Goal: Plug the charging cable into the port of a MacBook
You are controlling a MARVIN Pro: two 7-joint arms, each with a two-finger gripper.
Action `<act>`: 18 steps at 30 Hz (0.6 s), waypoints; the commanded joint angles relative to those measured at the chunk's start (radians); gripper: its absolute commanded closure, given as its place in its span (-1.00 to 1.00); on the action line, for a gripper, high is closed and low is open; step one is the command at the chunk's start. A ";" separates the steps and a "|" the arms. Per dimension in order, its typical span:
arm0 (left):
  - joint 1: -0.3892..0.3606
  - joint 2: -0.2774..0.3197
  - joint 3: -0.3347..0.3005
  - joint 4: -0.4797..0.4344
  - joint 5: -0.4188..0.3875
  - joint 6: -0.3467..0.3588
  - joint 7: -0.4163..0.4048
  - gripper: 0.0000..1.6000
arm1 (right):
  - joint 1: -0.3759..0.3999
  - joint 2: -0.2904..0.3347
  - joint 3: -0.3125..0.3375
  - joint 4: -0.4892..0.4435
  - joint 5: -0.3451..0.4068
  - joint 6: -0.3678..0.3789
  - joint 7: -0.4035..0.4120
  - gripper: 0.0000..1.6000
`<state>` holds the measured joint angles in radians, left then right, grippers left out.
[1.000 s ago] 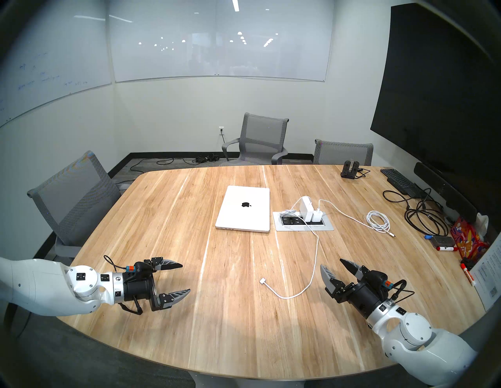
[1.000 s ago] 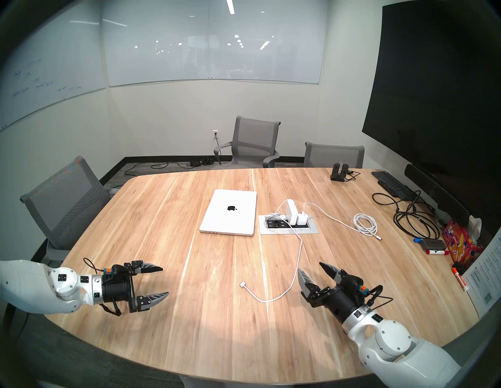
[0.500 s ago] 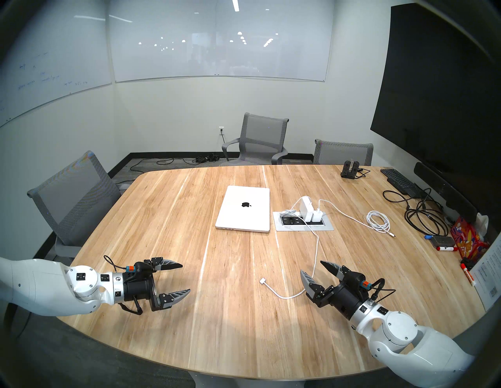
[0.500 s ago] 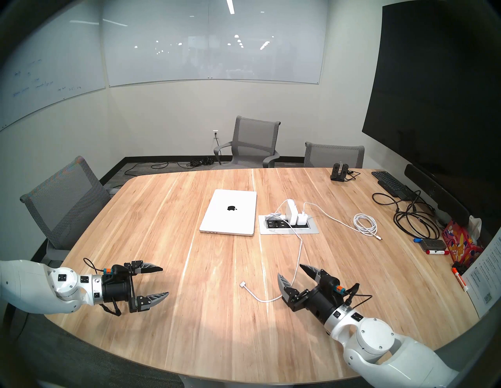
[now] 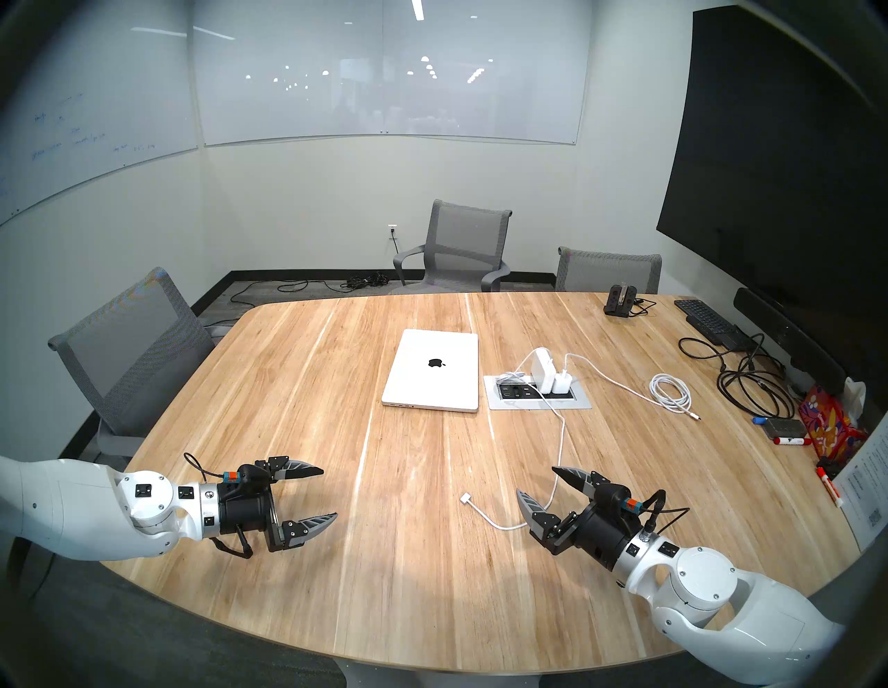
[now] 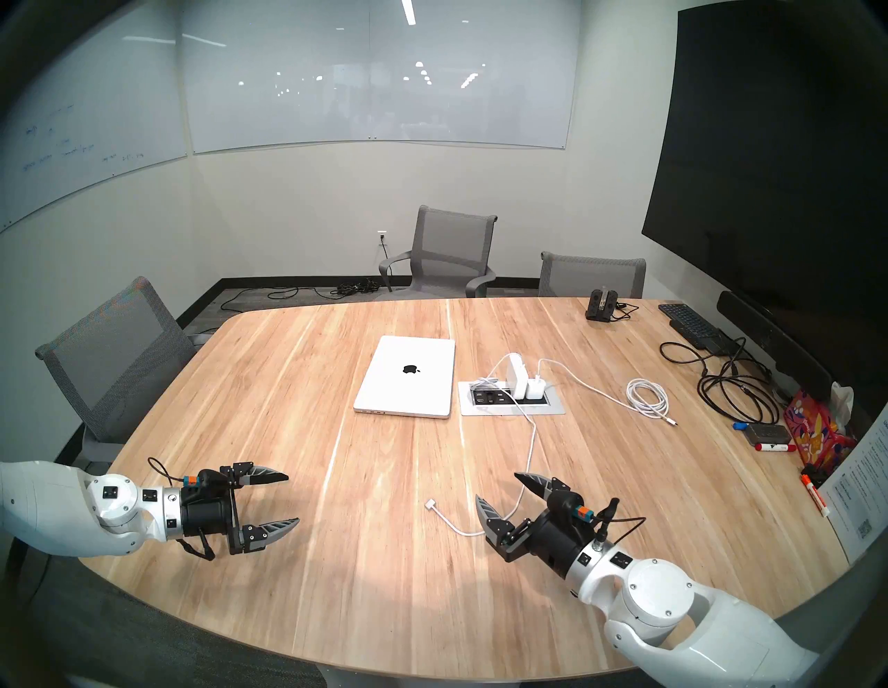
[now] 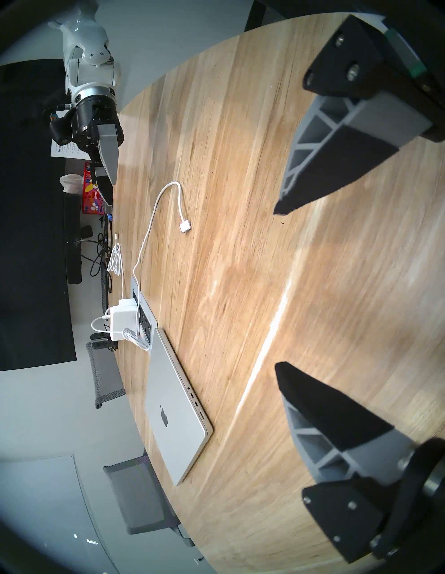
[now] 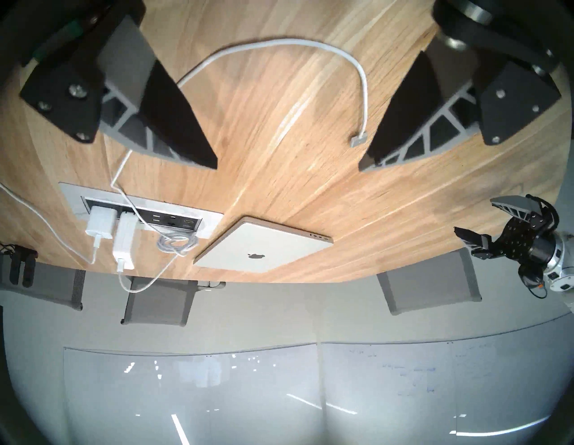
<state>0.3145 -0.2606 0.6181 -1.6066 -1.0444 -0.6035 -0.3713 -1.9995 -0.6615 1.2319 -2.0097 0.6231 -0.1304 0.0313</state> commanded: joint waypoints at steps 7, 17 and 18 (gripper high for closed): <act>-0.007 -0.001 -0.007 0.000 0.000 -0.002 0.001 -1.00 | 0.022 0.028 -0.028 -0.065 -0.033 0.096 0.014 -1.00; -0.007 -0.001 -0.007 0.000 0.000 -0.002 0.001 -1.00 | 0.061 0.022 -0.039 -0.050 -0.048 0.132 0.043 -1.00; -0.007 -0.001 -0.007 0.000 0.000 -0.002 0.001 -1.00 | 0.066 0.022 -0.040 -0.051 -0.051 0.137 0.045 -1.00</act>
<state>0.3145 -0.2606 0.6182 -1.6066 -1.0442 -0.6035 -0.3713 -1.9775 -0.6319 1.1863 -2.0472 0.5718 -0.0045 0.0648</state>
